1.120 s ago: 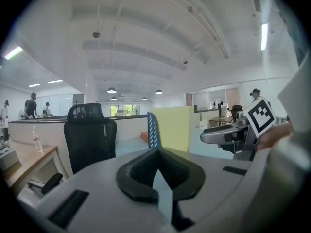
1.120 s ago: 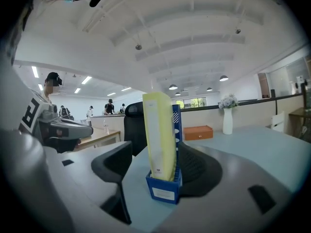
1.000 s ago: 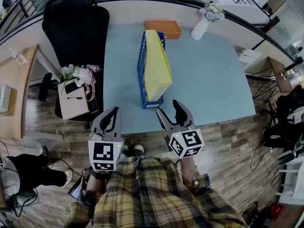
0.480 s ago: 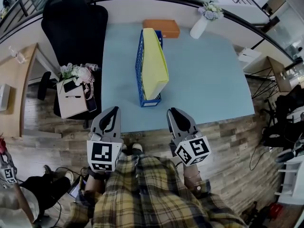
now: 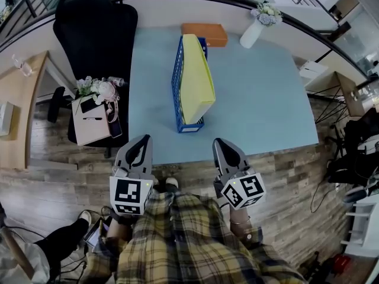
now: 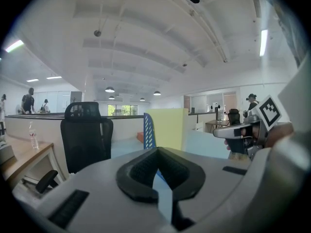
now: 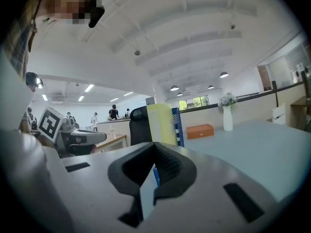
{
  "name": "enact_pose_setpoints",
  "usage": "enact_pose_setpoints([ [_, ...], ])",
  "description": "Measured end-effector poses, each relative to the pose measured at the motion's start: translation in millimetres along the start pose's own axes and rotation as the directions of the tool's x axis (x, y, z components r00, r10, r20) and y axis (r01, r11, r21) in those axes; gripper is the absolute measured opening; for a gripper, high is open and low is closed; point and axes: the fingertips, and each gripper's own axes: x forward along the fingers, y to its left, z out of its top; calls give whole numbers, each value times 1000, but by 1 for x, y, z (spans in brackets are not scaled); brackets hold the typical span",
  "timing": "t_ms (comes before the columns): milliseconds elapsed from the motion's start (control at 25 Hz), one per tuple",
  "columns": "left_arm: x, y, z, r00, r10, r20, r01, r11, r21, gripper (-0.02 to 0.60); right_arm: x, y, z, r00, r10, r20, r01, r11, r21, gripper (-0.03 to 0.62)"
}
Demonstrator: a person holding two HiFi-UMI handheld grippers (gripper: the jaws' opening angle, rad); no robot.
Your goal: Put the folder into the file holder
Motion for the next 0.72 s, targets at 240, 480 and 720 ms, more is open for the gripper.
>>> enact_pose_setpoints([
  [240, 1, 7, -1, 1000, 2, -2, -2, 1000, -5, -8, 2, -1, -1, 1000, -16, -7, 16, 1000, -2, 2],
  [480, 1, 14, -4, 1000, 3, -10, -3, 1000, -9, -9, 6, 0, -1, 1000, -30, -10, 30, 1000, 3, 2],
  [720, 1, 18, -5, 1000, -1, -12, 1, 1000, -12, -8, 8, 1, -4, 999, -35, -18, 35, 999, 7, 2],
])
